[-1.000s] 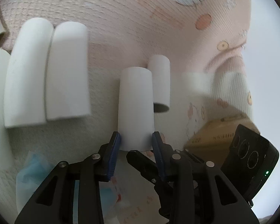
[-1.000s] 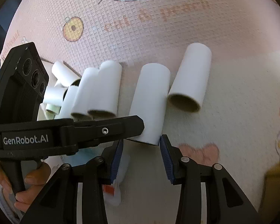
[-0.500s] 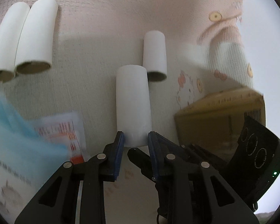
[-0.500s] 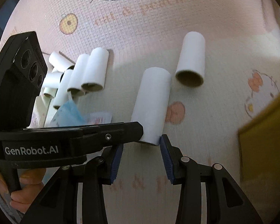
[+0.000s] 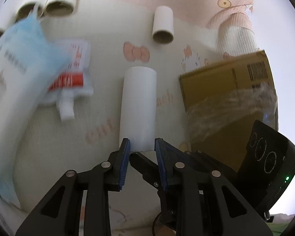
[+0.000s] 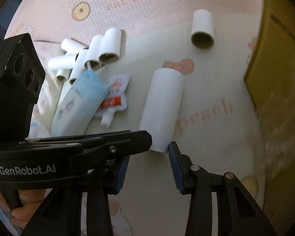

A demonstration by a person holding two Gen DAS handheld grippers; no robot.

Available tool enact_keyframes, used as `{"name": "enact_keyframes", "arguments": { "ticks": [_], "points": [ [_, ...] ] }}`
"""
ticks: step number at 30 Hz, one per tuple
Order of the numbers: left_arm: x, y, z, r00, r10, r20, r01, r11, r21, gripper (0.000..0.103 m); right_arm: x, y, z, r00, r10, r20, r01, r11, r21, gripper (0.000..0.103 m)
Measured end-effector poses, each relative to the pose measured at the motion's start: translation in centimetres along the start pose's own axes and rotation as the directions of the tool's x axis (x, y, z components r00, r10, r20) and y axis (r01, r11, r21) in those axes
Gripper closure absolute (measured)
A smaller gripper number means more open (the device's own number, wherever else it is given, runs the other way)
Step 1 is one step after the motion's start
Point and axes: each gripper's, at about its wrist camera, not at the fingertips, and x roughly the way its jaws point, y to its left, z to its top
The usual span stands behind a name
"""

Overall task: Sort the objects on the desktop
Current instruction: 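Close the right gripper around the white cardboard tube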

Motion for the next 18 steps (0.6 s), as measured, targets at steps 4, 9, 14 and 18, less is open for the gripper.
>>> {"name": "enact_keyframes", "arguments": {
  "ticks": [4, 9, 14, 18],
  "points": [
    [-0.6, 0.1, -1.9, 1.0, 0.004, 0.004, -0.004, 1.0, -0.001, 0.074, 0.2, 0.6, -1.0, 1.0, 0.005, -0.013, -0.006, 1.0, -0.011, 0.065],
    [-0.8, 0.3, -3.7, 0.999, 0.042, -0.004, -0.042, 0.999, -0.005, 0.074, 0.3, 1.4, -2.4, 0.999, 0.003, -0.039, -0.004, 1.0, -0.027, 0.066],
    [-1.5, 1.0, -5.4, 0.999, 0.034, 0.004, -0.034, 0.999, -0.028, 0.074, -0.3, 2.0, -4.4, 0.998, 0.034, -0.053, -0.035, 0.999, -0.025, 0.068],
    [-2.4, 1.1, -5.6, 0.997, 0.019, 0.07, -0.017, 0.999, -0.035, 0.074, -1.3, 2.2, -4.8, 1.0, 0.025, -0.01, -0.026, 0.998, -0.05, 0.068]
  ]
}}
